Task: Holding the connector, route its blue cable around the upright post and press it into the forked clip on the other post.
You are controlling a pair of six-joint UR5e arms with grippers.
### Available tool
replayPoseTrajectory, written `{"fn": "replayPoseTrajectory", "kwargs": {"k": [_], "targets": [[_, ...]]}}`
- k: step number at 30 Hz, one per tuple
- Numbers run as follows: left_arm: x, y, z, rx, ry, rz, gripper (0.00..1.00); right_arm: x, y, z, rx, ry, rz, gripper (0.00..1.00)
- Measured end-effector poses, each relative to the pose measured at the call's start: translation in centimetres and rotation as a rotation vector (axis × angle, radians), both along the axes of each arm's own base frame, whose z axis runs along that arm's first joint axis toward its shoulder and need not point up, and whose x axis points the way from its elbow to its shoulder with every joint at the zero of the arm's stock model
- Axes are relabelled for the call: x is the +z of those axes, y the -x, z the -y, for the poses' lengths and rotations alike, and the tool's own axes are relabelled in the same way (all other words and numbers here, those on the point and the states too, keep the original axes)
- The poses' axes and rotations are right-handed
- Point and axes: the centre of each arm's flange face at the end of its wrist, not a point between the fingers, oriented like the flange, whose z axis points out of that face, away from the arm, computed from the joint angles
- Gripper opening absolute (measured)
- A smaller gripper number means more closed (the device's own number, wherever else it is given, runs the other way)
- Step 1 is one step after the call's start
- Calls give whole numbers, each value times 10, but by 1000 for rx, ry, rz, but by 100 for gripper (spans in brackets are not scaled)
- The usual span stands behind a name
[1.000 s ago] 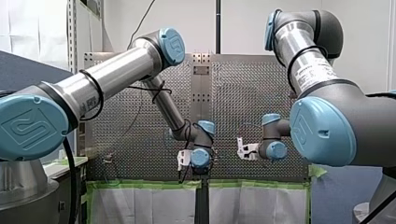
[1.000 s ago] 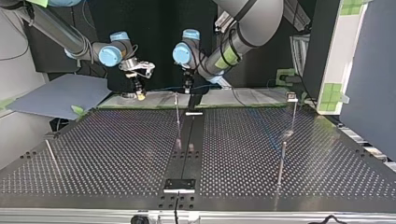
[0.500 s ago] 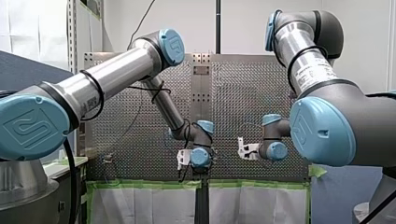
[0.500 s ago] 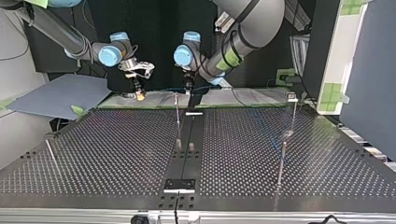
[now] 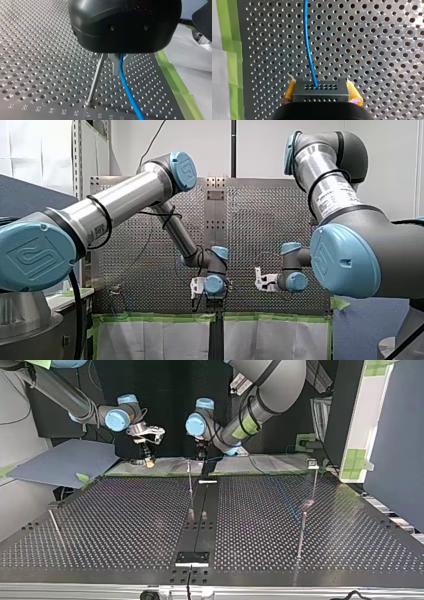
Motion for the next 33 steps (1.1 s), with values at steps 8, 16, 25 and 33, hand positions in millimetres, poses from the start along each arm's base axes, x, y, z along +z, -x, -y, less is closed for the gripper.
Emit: {"fn": "replayPoseTrajectory", "kwargs": {"k": [8, 16, 25, 33], "targets": [[5, -7, 1, -6, -3, -3, 0, 0, 3, 2, -8, 3, 1, 0], [5, -9, -1, -3, -6, -10, 0, -1, 3, 2, -6, -1, 0, 0], [5, -11, -3, 0, -8, -11, 0, -3, 3, 1, -7, -3, 0, 0], [5, -11, -3, -3, -7, -12, 0, -17, 6, 1, -8, -20, -6, 0]]}}
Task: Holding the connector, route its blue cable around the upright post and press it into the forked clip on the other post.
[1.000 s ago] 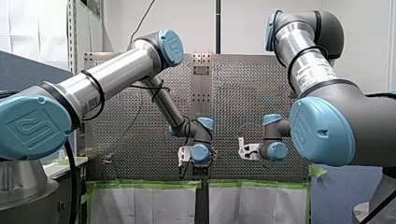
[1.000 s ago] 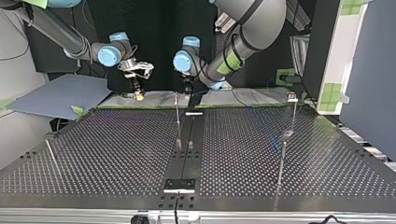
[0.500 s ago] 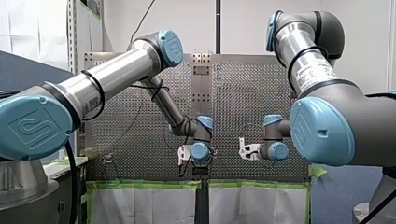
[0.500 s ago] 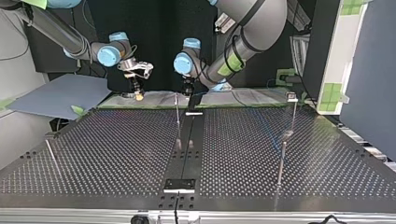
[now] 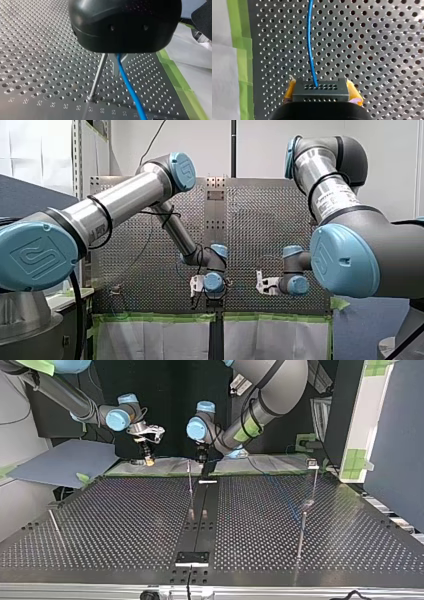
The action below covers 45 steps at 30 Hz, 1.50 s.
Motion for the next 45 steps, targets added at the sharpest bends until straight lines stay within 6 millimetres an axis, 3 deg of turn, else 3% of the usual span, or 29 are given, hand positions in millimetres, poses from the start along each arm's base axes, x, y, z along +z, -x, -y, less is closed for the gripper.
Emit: {"fn": "replayPoseTrajectory", "kwargs": {"k": [15, 31, 45], "targets": [[-8, -9, -4, 1, 2, -6, 0, 3, 1, 9, -5, 13, 7, 0], [7, -39, -11, 27, 4, 5, 0, 8, 4, 20, -15, 25, 16, 0], [14, -50, -14, 29, -5, 5, 0, 14, 4, 31, -21, 33, 20, 0]]}}
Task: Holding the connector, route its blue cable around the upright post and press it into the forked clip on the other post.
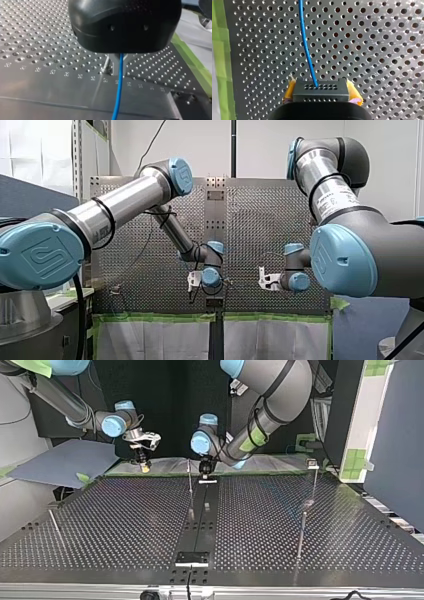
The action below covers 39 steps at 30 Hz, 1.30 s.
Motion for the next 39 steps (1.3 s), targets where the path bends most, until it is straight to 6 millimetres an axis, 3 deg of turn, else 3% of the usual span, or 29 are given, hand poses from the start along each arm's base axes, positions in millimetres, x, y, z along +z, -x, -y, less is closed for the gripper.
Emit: {"fn": "replayPoseTrajectory", "kwargs": {"k": [13, 14, 15, 16, 17, 18, 19, 20, 21, 22, 24, 34, 36, 38, 39], "targets": [[8, -10, -1, 5, -20, 2, 0, 5, 5, 11, -13, 12, 9, 0], [8, -10, -2, 5, -22, 1, 3, 5, 5, 11, -13, 12, 8, 0], [8, -10, -2, 5, -23, 0, 15, 5, 5, 11, -13, 13, 8, 0], [8, -11, -2, 4, -24, -1, 15, 5, 5, 11, -13, 13, 7, 0], [8, -10, -2, 3, -26, -3, 26, 5, 5, 11, -13, 13, 7, 0], [8, -10, -2, 1, -27, -4, 45, 5, 5, 11, -13, 13, 7, 0], [7, -10, -2, -3, -30, -6, 45, 5, 5, 11, -13, 12, 8, 0], [7, -10, -2, -9, -34, -7, 59, 5, 5, 11, -13, 12, 8, 0], [7, -9, -1, -16, -40, -9, 59, 5, 5, 11, -13, 12, 7, 0], [7, -9, 0, -25, -48, -11, 71, 5, 5, 11, -13, 11, 6, 0], [6, -7, 1, -35, -64, -16, 83, 5, 5, 11, -13, 10, 5, 0], [2, 3, 1, -78, -145, -70, 83, 4, 5, 9, -11, 2, -3, 0], [2, 4, 1, -89, -149, -81, 91, 4, 5, 9, -10, -1, -6, 0], [1, 6, 1, -104, -154, -95, 91, 3, 6, 8, -9, -4, -9, 0], [1, 7, 1, -112, -157, -100, 100, 3, 6, 8, -9, -5, -10, 0]]}}
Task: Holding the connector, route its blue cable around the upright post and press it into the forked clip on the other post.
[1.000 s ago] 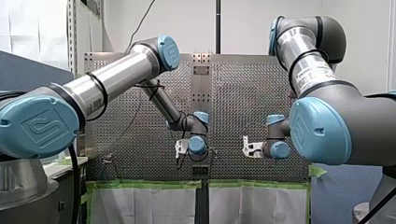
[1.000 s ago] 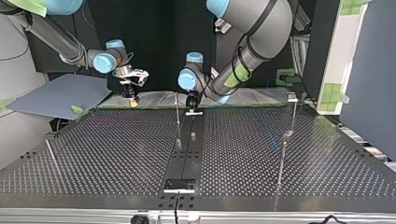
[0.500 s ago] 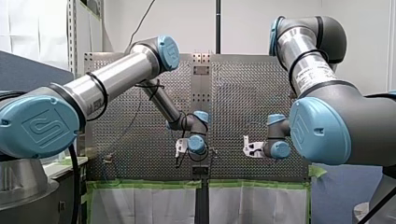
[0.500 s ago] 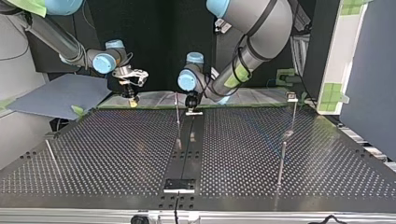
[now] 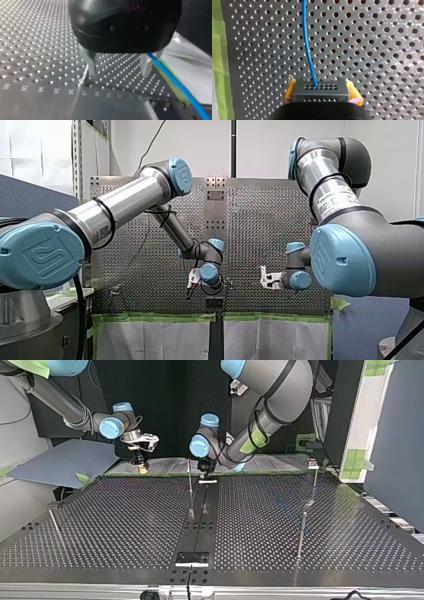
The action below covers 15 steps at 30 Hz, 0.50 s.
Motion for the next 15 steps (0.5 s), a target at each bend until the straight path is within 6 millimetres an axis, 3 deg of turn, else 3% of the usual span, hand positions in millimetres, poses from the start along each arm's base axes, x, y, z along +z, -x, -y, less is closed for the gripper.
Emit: {"fn": "replayPoseTrajectory", "kwargs": {"k": [9, 15], "targets": [[-1, 10, 4, -59, -20, -58, 100, -1, 0, -1, 0, -7, -4, 0], [10, 18, 3, -63, -23, -56, 100, -1, 0, -2, 1, -13, -6, 0]]}}
